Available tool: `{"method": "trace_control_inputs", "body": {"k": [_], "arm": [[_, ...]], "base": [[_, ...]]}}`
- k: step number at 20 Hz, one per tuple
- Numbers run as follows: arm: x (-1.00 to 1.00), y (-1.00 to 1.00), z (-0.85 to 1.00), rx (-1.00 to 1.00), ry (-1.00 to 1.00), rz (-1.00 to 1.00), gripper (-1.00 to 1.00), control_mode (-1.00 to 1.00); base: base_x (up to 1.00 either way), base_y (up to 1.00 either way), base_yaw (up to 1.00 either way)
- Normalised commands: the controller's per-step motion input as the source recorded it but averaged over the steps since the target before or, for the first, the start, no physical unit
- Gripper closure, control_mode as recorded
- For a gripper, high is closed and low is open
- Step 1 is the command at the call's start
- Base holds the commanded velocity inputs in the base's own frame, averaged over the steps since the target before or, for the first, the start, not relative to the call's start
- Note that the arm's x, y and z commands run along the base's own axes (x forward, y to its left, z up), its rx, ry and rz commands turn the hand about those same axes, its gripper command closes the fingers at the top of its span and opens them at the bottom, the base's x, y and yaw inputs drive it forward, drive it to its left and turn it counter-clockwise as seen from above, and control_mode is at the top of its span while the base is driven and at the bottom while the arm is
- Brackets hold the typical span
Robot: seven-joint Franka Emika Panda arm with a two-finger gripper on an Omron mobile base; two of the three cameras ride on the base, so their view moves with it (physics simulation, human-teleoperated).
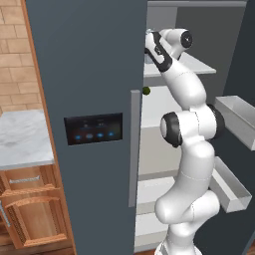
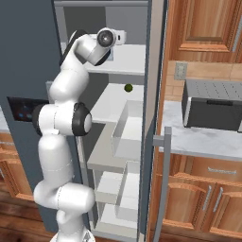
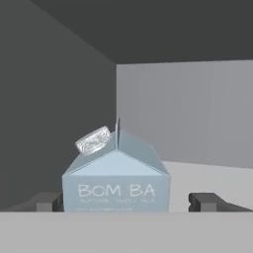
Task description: Take out the milk from the fridge and place it on the tray on the counter. Then take the sugar cube near the tray and place it in the tray.
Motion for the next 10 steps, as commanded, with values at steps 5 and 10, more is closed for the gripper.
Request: {"method": "trace_control_inputs", "body": {"k": [5, 10], "arm": [[0.01, 0.04, -0.06, 0.00, -0.05, 0.00, 1.00, -1.00], [0.00, 0.08, 0.00, 0.00, -0.01, 0.00, 1.00, -1.00]], "base": [[0.00, 0.00, 0.00], [0.00, 0.00, 0.00]]}}
